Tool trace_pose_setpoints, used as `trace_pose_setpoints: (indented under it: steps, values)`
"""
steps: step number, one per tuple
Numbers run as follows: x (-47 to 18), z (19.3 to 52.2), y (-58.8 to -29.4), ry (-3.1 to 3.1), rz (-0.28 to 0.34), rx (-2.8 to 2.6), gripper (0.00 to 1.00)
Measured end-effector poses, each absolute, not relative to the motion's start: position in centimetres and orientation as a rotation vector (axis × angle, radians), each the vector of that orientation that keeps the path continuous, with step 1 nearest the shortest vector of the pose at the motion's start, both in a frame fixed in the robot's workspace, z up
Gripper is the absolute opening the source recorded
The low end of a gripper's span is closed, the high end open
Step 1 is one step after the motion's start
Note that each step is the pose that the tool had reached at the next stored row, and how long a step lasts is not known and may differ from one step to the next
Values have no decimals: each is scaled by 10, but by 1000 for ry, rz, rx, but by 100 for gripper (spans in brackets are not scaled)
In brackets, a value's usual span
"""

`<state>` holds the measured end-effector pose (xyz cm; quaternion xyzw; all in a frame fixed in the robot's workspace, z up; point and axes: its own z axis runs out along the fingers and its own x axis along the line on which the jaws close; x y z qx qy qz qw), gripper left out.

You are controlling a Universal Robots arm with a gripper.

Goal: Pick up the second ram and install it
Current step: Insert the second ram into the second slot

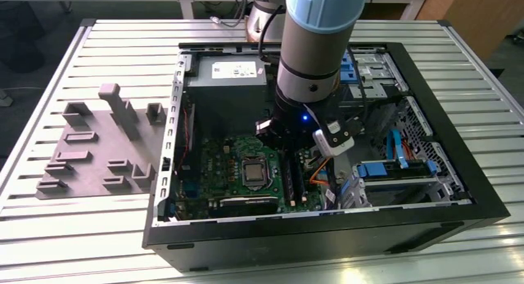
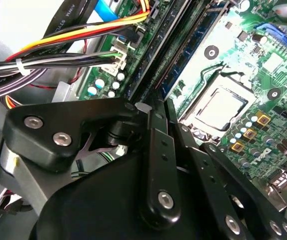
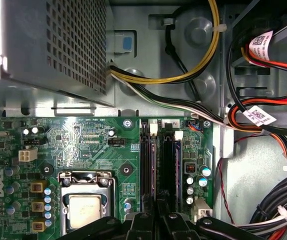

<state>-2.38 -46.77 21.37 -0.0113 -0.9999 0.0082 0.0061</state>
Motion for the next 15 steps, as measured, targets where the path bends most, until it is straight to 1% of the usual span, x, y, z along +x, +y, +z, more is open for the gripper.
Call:
trace_pose_setpoints:
  steps: [15]
  values:
    - [-24, 217, -468, -3129, 26, -36, 14]
